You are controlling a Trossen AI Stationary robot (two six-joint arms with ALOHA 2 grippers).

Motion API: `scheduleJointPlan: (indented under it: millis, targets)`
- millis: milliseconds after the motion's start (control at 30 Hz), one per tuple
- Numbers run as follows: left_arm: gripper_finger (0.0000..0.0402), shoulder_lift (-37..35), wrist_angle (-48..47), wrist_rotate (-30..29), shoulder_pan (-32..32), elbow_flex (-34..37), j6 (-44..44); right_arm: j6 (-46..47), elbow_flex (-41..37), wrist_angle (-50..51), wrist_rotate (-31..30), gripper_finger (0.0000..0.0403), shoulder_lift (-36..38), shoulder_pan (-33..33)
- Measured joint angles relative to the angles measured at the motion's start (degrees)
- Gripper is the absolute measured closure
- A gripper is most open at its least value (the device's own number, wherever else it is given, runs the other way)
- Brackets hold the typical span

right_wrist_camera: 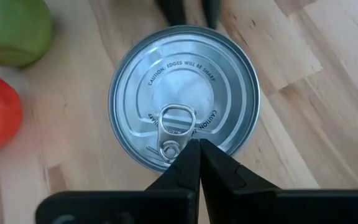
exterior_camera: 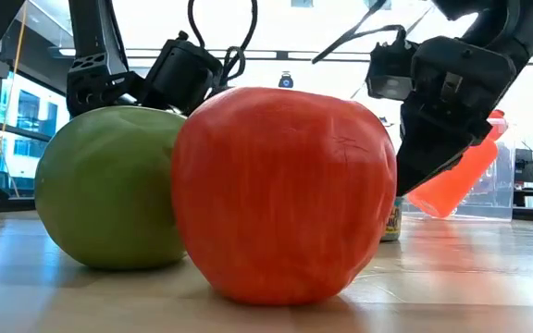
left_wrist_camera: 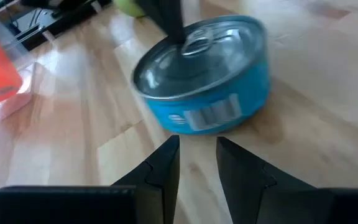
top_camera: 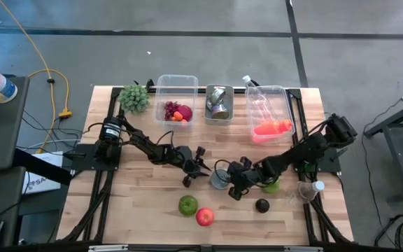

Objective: Pick & Place Food Item
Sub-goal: Put the light blue tuna can into the white bin

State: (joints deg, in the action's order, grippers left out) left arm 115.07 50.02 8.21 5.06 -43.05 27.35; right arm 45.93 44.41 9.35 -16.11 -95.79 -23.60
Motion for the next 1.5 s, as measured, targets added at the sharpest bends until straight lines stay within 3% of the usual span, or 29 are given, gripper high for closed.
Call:
scheduleJointPlan:
  millis: [167, 367, 733, 1500]
  targets:
    - [0.0302, 0.0, 0.72, 0.03, 1.44, 0.0, 0.01, 3.76, -5.1, -6.44, -3.41, 0.04, 0.4, -0.71]
    - [0.0302, 0.0, 2.08, 0.14, 1.48, 0.1, -0.16, 1.16, -6.58, -11.65, -3.48, 0.0401, 0.31, -0.67]
    - [0.0302, -0.2, 11.52, 1.14, 2.21, -0.92, -1.47, 1.83, -7.24, -9.84, -3.72, 0.0401, -0.35, -0.23]
    - [0.0302, -0.13, 9.96, -0.58, 4.06, -1.57, -7.53, -2.82, -6.99, -9.33, -5.89, 0.0401, 0.56, 1.57]
